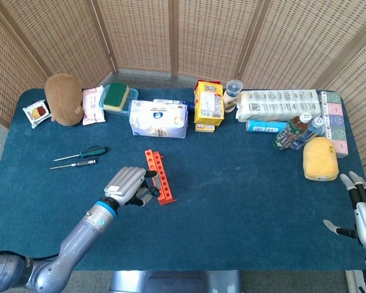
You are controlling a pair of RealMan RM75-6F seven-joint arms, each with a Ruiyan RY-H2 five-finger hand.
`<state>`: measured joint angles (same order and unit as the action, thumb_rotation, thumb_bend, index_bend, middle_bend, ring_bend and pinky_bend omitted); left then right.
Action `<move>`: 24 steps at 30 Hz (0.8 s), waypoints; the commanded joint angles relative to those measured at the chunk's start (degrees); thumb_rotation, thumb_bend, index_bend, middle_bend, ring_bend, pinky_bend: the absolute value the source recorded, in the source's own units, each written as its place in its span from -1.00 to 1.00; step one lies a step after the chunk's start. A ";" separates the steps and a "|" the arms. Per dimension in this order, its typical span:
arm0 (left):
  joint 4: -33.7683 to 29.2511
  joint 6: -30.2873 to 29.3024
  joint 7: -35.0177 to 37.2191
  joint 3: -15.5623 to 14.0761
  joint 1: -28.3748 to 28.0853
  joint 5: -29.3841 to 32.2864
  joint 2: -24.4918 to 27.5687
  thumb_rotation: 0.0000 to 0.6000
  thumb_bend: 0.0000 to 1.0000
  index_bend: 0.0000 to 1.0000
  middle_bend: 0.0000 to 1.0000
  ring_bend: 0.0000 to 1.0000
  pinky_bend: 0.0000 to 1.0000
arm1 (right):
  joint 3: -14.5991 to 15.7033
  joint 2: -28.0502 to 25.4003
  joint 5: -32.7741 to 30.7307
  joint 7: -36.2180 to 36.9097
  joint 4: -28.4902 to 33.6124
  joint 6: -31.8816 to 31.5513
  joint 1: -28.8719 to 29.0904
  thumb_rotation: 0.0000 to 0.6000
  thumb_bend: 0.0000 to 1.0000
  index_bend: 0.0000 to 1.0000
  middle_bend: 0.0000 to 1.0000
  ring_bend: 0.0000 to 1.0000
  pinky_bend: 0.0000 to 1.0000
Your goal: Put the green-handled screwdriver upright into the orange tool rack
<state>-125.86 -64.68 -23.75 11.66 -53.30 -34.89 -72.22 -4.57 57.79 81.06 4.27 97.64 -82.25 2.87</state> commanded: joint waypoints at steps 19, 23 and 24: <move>-0.85 -0.49 -0.23 -0.46 -0.11 -1.14 0.27 1.00 -0.19 -0.55 1.00 0.92 0.91 | -0.03 -0.23 -0.05 0.18 0.12 -0.06 -0.06 0.89 -0.96 -1.00 -1.00 -1.00 -1.00; -1.68 -1.07 0.96 -0.67 1.15 -4.24 1.14 1.00 -0.26 -0.77 1.00 0.91 0.91 | -0.02 -0.17 -0.10 0.08 0.08 0.09 0.00 0.89 -0.96 -1.00 -1.00 -1.00 -1.00; -1.92 -1.25 1.17 -0.75 1.47 -5.00 1.44 1.00 -0.31 -0.82 0.97 0.88 0.90 | -0.02 -0.16 -0.10 0.05 0.09 0.10 0.01 0.89 -0.96 -1.00 -1.00 -1.00 -1.00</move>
<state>-127.30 -65.57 -23.13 11.05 -52.47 -38.77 -71.31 -4.59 57.63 80.97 4.32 97.73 -82.15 2.88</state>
